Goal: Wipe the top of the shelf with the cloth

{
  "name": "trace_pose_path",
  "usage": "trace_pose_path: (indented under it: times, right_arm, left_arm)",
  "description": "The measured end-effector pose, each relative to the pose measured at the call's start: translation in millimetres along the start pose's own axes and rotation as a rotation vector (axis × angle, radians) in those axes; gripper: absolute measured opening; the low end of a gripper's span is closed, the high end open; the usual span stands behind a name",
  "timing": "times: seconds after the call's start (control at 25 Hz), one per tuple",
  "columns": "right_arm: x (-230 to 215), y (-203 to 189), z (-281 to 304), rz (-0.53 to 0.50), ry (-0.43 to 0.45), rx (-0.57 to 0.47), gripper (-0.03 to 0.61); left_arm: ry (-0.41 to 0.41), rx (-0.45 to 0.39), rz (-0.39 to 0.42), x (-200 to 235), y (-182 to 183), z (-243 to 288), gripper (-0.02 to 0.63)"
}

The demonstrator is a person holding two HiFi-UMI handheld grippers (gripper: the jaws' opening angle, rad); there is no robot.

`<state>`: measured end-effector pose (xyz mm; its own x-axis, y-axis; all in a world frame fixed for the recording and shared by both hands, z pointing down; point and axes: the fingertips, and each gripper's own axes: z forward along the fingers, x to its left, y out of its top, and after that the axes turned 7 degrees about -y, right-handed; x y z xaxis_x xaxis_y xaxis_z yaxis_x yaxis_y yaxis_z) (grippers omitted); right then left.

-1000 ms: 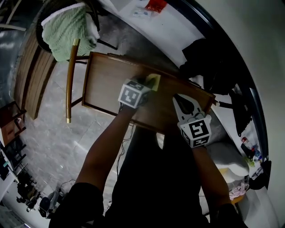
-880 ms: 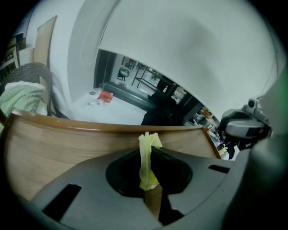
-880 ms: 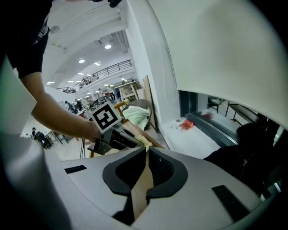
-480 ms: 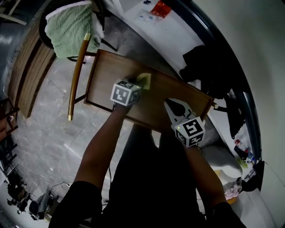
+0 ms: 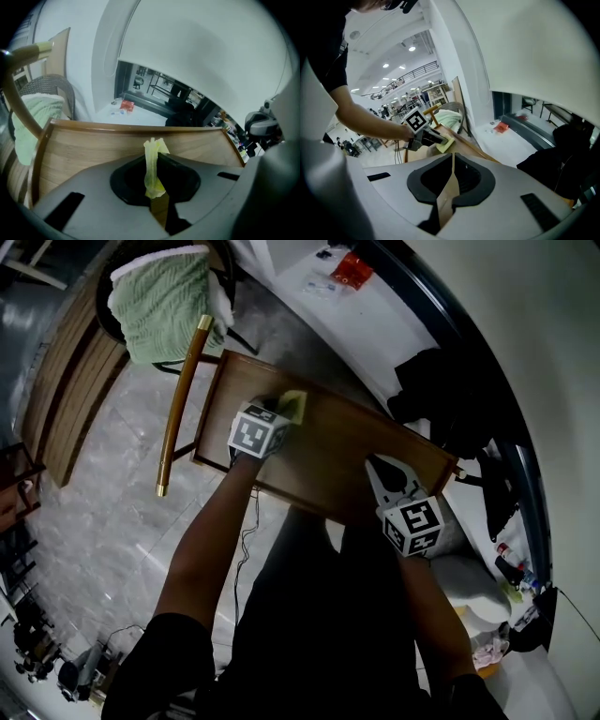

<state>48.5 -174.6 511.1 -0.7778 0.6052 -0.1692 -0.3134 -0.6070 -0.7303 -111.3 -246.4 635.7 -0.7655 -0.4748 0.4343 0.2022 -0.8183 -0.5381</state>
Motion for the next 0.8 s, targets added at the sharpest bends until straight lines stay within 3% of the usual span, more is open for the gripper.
trace_pose_path:
  times: [0.16, 0.36, 0.6, 0.8]
  right_arm:
    - [-3.8, 15.1, 17.6, 0.01, -0.027, -0.037, 0.031]
    - [14.9, 46.4, 54.8, -0.049, -0.01, -0.063, 0.031]
    - [40.0, 70.7, 90.3, -0.099, 0.032, -0.078, 0.031]
    - [40.2, 57.6, 95.5, -0.094, 0.005, -0.052, 0.031]
  left_arm:
    - [0.034, 0.0, -0.016, 26.7, 4.2, -13.0, 0.035]
    - [0.091, -0.025, -0.082, 67.0, 7.3, -32.1, 0.037]
    - [0.248, -0.036, -0.114, 117.5, 7.5, -63.2, 0.035]
    - [0.352, -0.038, -0.106, 133.4, 3.5, -76.3, 0.035]
